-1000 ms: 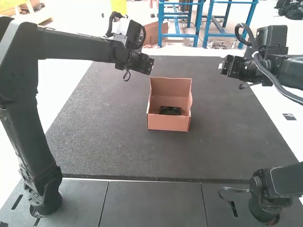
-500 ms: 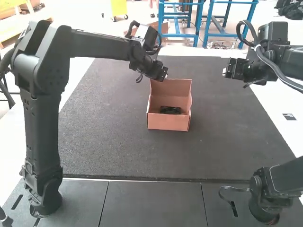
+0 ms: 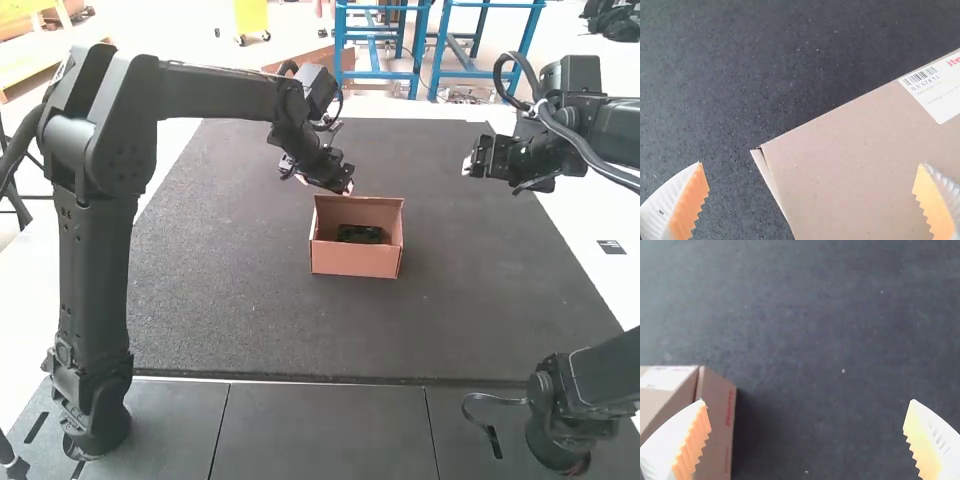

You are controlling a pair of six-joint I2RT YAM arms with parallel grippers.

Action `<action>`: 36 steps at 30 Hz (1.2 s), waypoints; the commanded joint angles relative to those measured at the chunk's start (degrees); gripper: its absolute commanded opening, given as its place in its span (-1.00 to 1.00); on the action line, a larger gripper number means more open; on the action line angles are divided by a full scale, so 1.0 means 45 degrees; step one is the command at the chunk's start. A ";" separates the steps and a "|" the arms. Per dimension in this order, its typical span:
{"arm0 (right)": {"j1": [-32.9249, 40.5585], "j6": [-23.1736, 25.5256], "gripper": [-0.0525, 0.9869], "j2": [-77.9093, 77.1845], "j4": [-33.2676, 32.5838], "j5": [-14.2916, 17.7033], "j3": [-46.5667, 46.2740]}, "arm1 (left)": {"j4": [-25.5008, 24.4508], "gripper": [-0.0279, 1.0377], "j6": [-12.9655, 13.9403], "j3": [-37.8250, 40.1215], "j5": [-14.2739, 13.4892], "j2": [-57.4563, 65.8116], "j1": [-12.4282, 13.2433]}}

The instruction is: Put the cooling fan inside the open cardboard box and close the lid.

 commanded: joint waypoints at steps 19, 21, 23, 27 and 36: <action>0.0171 -0.0127 0.81 0.0053 -0.0663 -0.0226 0.0693 | 0.3409 0.87 -0.0187 -0.3133 0.0358 0.0067 0.0049; 0.0269 -0.0107 0.81 0.0053 -0.0643 -0.0226 0.0771 | 0.3682 0.87 -0.0187 -0.3191 0.0162 0.0008 0.0088; 0.0328 -0.0010 0.81 0.0053 -0.0623 -0.0226 0.0869 | 0.3838 0.87 -0.0187 -0.2957 0.0026 -0.0344 0.0166; 0.0347 0.0166 0.81 0.0034 -0.0096 -0.0207 0.0966 | 0.3819 0.87 -0.0187 -0.1629 -0.0111 -0.2101 0.0596; 0.0367 0.0088 0.85 -0.0220 -0.0350 -0.0539 0.1181 | 0.3526 0.87 0.0966 -0.0945 0.1198 -0.5187 0.1670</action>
